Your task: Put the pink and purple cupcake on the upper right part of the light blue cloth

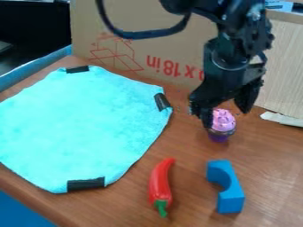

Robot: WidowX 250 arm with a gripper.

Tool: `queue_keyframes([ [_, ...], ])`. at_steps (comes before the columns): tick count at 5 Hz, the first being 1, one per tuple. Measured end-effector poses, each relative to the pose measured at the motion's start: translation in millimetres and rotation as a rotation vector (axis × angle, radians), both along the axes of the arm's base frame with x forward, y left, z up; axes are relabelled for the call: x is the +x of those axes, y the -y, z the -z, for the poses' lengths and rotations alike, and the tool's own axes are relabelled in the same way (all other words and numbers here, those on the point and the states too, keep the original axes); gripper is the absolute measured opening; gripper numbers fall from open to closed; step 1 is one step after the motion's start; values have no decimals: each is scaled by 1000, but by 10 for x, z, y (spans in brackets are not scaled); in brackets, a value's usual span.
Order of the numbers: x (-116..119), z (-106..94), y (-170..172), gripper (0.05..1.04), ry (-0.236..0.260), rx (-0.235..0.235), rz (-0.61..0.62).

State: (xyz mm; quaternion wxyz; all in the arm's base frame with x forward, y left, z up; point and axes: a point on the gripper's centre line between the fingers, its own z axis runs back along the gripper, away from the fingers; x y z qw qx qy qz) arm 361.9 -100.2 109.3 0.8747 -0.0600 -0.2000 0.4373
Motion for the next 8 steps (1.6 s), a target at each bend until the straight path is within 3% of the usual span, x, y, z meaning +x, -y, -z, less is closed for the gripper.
queue_keyframes([
  [3,266,246,43,1001,30,69,-56],
  [4,349,198,69,1001,48,58,-75],
  [6,429,254,52,1001,27,83,-113],
  [8,452,362,-17,1000,-49,146,-198],
])
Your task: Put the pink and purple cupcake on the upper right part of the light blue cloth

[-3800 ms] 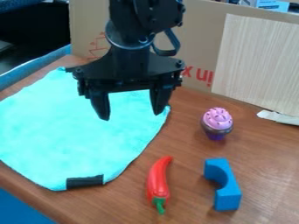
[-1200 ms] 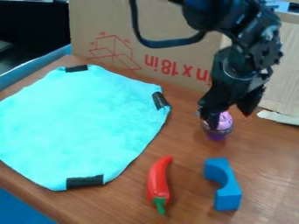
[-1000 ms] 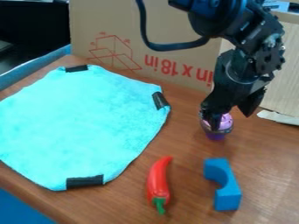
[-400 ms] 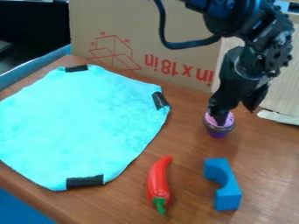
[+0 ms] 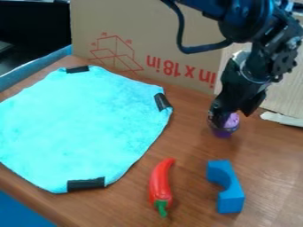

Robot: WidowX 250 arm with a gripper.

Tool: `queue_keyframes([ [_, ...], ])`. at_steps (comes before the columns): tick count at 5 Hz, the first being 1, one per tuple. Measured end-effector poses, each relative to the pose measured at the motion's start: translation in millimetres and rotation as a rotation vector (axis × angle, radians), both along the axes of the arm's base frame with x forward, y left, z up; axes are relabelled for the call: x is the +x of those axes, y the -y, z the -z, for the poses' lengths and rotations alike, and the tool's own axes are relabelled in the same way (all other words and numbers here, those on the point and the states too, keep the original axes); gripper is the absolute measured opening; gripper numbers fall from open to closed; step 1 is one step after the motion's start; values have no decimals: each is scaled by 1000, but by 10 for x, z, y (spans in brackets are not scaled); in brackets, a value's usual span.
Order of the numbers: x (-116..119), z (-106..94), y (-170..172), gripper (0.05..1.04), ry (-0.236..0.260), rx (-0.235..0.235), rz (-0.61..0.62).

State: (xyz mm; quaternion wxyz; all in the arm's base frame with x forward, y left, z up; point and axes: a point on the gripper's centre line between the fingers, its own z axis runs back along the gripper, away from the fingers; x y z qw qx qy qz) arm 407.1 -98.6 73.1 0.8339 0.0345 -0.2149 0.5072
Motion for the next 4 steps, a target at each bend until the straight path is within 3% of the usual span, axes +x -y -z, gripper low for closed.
queue_keyframes([
  [1,22,64,-23,953,-28,4,-55],
  [2,42,45,-80,785,-24,-4,-82],
  [4,36,50,-65,785,-11,-18,-72],
])
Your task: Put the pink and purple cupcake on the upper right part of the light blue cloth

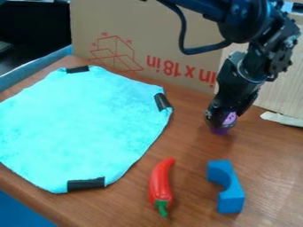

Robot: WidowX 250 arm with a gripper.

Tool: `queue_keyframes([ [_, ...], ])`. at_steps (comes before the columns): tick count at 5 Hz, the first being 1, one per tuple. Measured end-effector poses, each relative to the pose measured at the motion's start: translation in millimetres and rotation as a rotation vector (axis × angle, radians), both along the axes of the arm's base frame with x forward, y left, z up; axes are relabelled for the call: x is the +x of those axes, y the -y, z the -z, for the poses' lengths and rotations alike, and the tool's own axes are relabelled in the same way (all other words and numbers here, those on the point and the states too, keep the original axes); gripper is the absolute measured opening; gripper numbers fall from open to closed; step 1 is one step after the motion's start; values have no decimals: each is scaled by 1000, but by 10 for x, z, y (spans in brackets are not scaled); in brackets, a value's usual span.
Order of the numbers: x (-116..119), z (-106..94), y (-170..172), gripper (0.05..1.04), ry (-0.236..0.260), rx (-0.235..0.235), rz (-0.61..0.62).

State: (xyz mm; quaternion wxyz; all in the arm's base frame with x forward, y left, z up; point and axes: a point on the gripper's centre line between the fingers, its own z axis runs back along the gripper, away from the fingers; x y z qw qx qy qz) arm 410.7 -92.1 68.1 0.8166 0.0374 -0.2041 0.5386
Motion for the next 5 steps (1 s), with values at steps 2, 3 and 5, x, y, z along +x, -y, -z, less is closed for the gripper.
queue_keyframes([
  [2,5,-105,-176,783,51,-25,-58],
  [3,-17,-228,-362,782,73,-67,-116],
  [5,-120,-400,-772,781,73,-127,-253],
])
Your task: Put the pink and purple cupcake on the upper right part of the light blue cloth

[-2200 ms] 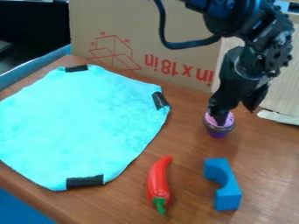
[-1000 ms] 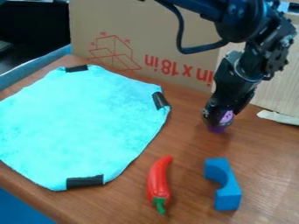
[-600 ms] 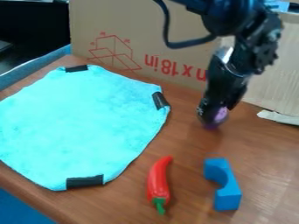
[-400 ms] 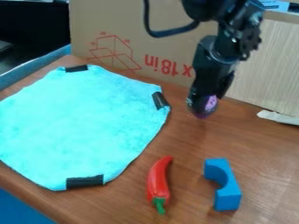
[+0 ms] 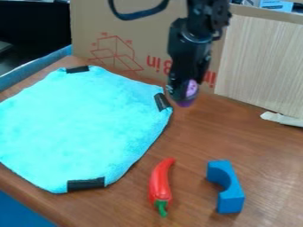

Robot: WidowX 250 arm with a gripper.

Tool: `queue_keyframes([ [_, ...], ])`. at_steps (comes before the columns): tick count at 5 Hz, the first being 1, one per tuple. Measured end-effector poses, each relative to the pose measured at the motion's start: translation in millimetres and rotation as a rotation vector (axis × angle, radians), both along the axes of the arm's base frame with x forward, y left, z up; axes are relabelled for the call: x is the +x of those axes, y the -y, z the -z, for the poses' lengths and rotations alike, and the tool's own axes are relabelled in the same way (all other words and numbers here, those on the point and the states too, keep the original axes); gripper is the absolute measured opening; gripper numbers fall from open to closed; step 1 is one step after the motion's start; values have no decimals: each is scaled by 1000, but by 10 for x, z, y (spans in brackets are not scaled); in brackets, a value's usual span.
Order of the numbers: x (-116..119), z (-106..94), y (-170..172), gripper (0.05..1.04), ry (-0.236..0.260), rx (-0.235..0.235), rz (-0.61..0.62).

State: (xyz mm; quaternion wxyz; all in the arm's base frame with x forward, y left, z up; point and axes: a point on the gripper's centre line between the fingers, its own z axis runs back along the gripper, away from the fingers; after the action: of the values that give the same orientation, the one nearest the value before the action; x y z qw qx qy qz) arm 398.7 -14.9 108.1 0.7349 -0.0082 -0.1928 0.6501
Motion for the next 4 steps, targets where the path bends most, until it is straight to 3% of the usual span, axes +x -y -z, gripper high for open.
queue_keyframes([
  [2,-80,-23,-327,781,-54,13,-104],
  [3,-107,-48,-479,781,-72,35,-141],
  [4,-96,49,-664,781,-87,69,-173],
])
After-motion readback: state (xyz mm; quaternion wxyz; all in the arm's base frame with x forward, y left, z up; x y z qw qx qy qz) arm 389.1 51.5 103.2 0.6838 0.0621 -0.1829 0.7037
